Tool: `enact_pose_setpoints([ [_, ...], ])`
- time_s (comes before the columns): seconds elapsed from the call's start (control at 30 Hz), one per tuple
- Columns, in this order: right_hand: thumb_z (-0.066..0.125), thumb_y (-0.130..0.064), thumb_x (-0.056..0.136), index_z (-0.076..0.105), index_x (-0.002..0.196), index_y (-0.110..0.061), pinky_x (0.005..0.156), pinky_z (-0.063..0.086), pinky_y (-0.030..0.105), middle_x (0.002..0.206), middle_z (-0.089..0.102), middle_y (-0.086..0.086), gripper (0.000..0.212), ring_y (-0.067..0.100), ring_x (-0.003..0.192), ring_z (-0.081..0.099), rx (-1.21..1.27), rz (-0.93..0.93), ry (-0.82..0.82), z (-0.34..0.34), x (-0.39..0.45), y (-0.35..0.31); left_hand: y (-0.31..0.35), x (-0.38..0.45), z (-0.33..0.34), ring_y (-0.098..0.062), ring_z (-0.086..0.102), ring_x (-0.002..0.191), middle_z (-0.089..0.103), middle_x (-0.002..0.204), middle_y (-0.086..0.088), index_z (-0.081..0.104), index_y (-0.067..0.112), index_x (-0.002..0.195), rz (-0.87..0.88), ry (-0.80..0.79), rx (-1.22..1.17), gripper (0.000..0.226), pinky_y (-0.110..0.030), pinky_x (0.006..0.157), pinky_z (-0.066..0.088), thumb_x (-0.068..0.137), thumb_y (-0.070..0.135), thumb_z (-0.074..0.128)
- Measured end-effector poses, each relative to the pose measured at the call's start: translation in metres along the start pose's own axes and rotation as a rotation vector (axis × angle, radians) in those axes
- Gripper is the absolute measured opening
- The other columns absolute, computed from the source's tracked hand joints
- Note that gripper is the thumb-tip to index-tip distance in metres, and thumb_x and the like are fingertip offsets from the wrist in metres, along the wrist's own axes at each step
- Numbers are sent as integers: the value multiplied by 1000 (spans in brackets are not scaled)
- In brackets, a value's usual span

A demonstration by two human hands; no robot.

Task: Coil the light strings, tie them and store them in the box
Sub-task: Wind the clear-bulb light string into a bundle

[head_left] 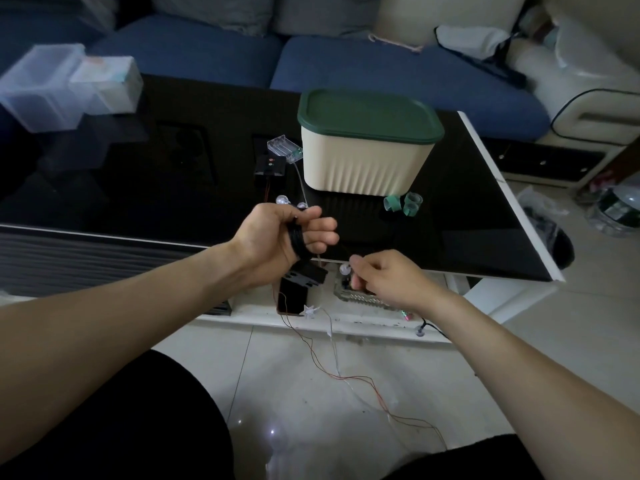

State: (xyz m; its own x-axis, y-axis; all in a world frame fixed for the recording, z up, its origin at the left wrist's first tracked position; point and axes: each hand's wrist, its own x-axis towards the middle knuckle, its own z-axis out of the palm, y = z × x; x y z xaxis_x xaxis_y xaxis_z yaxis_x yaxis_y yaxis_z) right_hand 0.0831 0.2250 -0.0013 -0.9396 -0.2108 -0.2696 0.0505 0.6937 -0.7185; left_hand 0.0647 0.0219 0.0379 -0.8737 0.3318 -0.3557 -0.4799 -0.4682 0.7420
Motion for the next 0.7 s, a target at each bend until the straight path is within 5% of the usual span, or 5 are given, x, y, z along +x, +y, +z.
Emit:
enact_pose_setpoints([
  [0.13,51,-41,103,72,69,-19,54,42,34,53,59,0,45,26,49,47,-84,-33,-80,11,-8,-15,-5,2,5,-30,74,84,74,95,-21,53,-9,117,-8,-9,22,30,-28,68,61,100,5,33],
  [0.37,53,-30,104,74,74,-12,48,33,10,42,53,-23,40,-3,43,50,-140,-144,-96,15,-19,-31,-19,4,8,-30,74,83,71,101,-26,58,-10,111,-37,41,228,22,-34,71,62,100,7,46],
  [0.47,55,-34,102,75,74,-18,70,45,14,72,70,-23,38,-9,77,63,-138,-195,-101,13,-21,-32,-23,2,10,-26,68,62,67,89,-25,63,-10,104,-81,16,386,19,-29,49,54,96,3,51],
  [0.6,60,-36,100,75,75,-22,54,38,13,52,58,-16,33,-1,49,53,-130,-202,-143,9,-27,-33,-30,5,5,-33,58,73,60,80,-24,67,-4,75,-90,-68,669,20,-41,71,47,91,1,56],
  [0.7,66,-37,96,77,77,-19,51,40,10,54,65,-7,29,0,45,54,-108,-180,-181,9,-31,-33,-35,6,2,-27,49,64,52,70,-16,60,7,60,-173,-128,789,23,-36,61,38,83,6,57],
])
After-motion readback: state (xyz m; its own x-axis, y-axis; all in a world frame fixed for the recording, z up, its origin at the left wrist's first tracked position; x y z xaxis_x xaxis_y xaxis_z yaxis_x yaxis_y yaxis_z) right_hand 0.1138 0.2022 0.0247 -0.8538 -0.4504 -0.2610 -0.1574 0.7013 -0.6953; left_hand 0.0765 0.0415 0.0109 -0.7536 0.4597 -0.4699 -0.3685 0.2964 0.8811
